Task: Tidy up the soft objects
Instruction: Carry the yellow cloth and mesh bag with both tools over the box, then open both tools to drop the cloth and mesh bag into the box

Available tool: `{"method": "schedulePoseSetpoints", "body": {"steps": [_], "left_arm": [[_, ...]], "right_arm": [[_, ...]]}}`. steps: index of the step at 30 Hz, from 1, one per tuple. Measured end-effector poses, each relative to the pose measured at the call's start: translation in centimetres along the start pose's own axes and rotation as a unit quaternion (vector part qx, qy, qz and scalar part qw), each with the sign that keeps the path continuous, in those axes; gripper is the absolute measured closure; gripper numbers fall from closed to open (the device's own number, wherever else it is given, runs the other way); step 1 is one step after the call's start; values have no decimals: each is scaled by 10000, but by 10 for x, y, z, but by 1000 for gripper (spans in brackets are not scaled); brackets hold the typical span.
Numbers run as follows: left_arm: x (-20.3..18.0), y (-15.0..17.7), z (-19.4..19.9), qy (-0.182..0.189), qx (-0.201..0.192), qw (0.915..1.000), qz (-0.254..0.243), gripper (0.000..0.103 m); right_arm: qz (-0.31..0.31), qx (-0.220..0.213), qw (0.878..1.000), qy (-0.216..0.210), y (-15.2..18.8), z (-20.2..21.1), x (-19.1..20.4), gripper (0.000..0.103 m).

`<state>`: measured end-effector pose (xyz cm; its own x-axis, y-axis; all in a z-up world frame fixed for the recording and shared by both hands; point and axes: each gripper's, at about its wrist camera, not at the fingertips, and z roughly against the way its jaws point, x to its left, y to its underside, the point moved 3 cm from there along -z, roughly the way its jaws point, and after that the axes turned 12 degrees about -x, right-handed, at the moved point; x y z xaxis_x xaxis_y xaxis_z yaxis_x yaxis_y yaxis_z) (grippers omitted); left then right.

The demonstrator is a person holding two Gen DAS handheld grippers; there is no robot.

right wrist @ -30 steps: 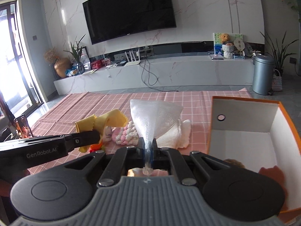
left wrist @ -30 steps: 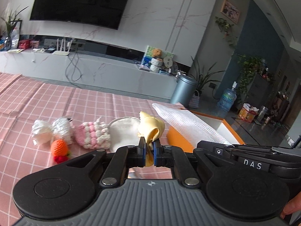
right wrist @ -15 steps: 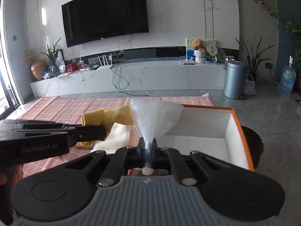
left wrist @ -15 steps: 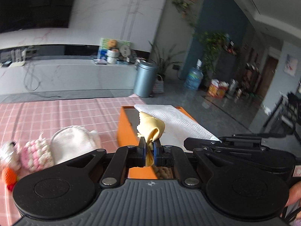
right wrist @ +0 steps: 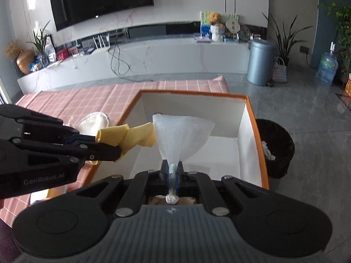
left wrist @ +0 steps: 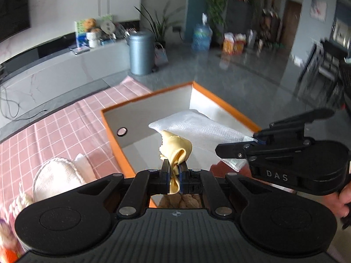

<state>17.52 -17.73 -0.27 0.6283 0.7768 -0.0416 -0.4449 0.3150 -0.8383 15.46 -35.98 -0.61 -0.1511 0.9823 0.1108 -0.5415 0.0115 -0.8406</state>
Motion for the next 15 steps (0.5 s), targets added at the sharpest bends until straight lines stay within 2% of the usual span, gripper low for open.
{"method": "schedulePoseSetpoints", "body": {"steps": [3,9,15], "left_arm": [[-9,3,-18,-147,239,9987,-421,96],[-13,10,-49,-346,706,9923,-958,94],[-9,16,-63,-519,938,9870,-1198,91]], "right_arm": [[44,304,9995,57,5,-19,-6,101],[115,713,9973,139,15,-46,-15,100],[190,986,9949,104,19,-62,-13,98]]}}
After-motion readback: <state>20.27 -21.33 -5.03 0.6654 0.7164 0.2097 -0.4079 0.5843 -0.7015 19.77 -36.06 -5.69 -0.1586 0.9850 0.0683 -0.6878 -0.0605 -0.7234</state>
